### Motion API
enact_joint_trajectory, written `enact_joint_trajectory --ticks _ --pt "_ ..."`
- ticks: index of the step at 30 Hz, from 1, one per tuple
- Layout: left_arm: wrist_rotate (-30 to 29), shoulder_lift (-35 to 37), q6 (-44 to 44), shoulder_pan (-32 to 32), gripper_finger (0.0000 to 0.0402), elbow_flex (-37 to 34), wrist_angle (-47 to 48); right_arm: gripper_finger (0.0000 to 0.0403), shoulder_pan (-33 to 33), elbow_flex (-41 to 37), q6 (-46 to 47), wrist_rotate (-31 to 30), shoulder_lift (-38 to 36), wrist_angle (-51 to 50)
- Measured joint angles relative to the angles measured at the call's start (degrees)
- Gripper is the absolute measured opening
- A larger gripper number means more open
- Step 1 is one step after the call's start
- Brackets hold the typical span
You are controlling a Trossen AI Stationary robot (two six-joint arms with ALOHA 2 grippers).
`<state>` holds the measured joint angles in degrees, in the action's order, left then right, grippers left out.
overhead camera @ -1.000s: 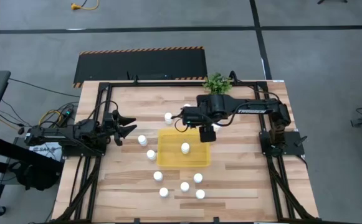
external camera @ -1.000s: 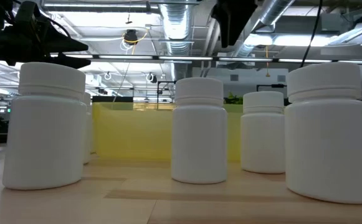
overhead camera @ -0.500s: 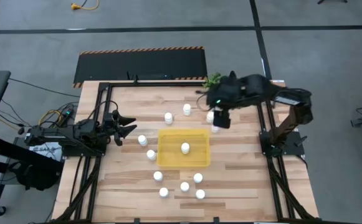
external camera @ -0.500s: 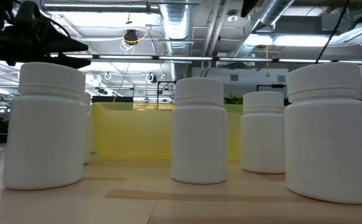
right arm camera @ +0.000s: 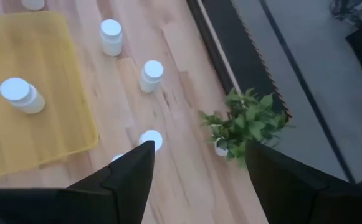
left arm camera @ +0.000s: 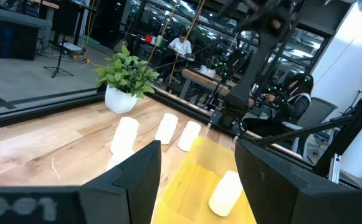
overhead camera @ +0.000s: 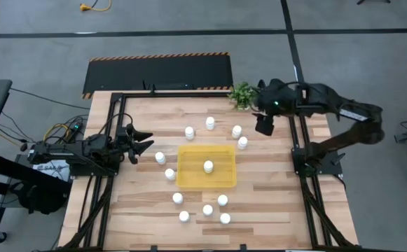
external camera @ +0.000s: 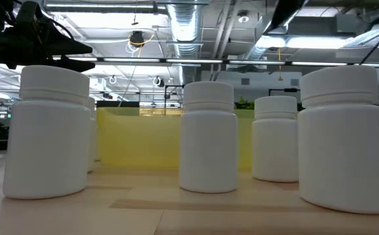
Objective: Pick and place pill bottles into a basket
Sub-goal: Put the white pill bottle into the yellow bin
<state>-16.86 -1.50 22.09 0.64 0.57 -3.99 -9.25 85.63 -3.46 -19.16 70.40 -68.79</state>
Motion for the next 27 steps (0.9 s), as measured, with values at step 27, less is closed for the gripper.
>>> enact_joint_trajectory --ticks 27 --pt "0.00 0.00 0.00 0.02 0.0194 0.00 0.00 0.0244 7.86 -46.46 8.38 3.91 -13.58 30.98"
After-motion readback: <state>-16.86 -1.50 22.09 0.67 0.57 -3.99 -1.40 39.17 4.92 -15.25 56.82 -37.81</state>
